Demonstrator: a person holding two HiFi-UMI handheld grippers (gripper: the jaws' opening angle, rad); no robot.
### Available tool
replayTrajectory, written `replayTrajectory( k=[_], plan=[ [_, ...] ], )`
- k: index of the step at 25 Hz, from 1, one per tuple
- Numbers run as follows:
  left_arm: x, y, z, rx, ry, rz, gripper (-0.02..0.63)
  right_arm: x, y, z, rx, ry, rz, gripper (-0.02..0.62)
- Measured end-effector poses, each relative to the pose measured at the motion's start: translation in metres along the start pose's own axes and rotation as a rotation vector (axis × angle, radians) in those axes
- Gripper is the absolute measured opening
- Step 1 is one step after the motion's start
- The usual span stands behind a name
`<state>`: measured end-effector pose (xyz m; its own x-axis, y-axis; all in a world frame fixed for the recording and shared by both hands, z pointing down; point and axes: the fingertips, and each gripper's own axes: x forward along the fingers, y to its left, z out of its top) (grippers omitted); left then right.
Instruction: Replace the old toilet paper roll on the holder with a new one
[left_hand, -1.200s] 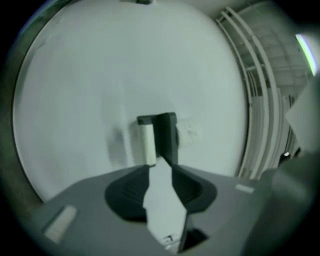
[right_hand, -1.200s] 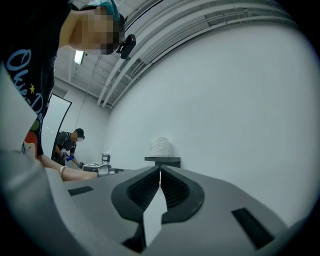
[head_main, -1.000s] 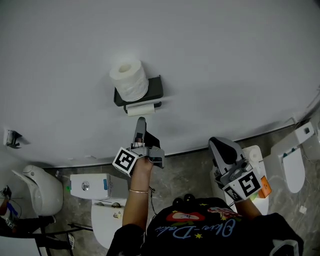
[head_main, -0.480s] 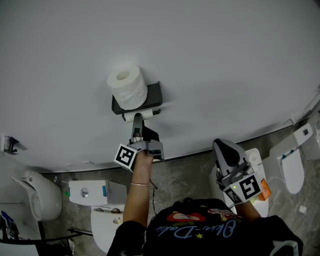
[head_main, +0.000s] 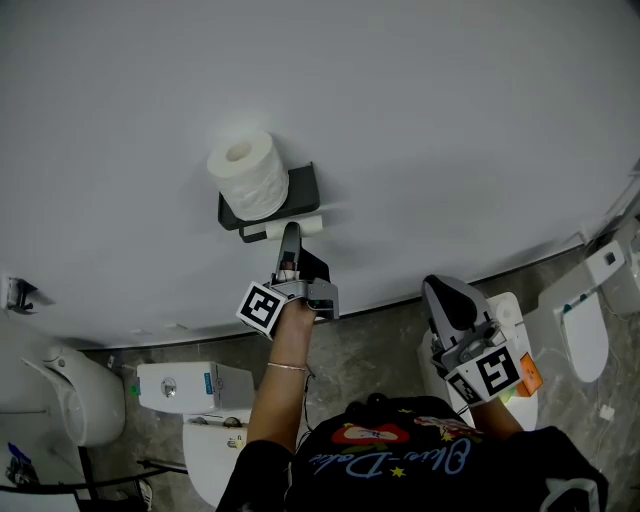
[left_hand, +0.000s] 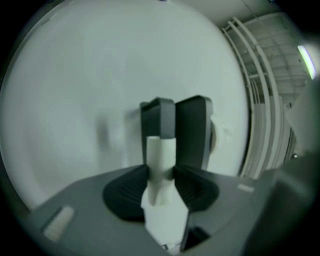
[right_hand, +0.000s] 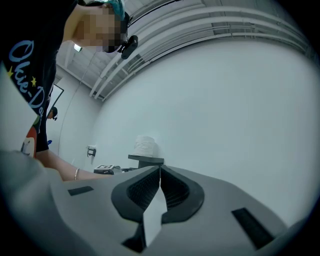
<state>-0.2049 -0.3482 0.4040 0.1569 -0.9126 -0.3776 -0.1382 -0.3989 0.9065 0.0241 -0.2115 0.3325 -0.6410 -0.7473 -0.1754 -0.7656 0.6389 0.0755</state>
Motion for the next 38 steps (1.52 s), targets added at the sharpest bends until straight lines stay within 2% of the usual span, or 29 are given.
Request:
replayTrajectory(
  k=[8, 10, 11, 13, 17, 20, 23, 25, 27, 31, 38],
  plan=[
    [0.018, -0.011, -0.071, -0.045, 0.115, -0.018, 0.156, -0.024, -0.015, 0.001, -0.005, 0.018, -0.070, 0.015],
    [0.013, -0.019, -0.087, 0.002, 0.161, -0.020, 0.156, -0.028, -0.019, 0.001, -0.006, 0.009, -0.081, 0.015],
    [0.007, -0.023, -0.093, 0.056, 0.188, -0.014, 0.156, -0.029, -0.020, 0.001, -0.005, 0.005, -0.084, 0.014],
    [-0.011, -0.026, -0.095, 0.218, 0.237, 0.018, 0.158, -0.031, -0.019, -0.001, 0.008, 0.016, -0.080, 0.015],
    [-0.052, -0.037, -0.079, 0.629, 0.300, 0.091, 0.158, -0.027, -0.011, -0.005, 0.051, 0.017, -0.038, 0.015],
    [-0.079, -0.053, -0.061, 0.940, 0.314, 0.146, 0.164, -0.020, 0.000, -0.006, 0.075, 0.001, 0.004, 0.015],
    [-0.101, -0.072, -0.048, 1.159, 0.305, 0.175, 0.166, -0.012, 0.009, -0.012, 0.093, 0.014, 0.035, 0.014],
    [-0.115, -0.078, -0.043, 1.272, 0.306, 0.202, 0.164, -0.007, 0.018, -0.014, 0.108, 0.011, 0.062, 0.015],
    [-0.128, -0.075, -0.040, 1.308, 0.307, 0.236, 0.164, -0.003, 0.027, -0.016, 0.116, 0.013, 0.088, 0.014],
    [-0.145, -0.069, -0.032, 1.298, 0.306, 0.286, 0.164, 0.005, 0.040, -0.016, 0.121, 0.012, 0.129, 0.015],
    [-0.151, -0.072, -0.025, 1.292, 0.290, 0.292, 0.166, 0.011, 0.051, -0.017, 0.123, 0.015, 0.164, 0.015]
  ],
)
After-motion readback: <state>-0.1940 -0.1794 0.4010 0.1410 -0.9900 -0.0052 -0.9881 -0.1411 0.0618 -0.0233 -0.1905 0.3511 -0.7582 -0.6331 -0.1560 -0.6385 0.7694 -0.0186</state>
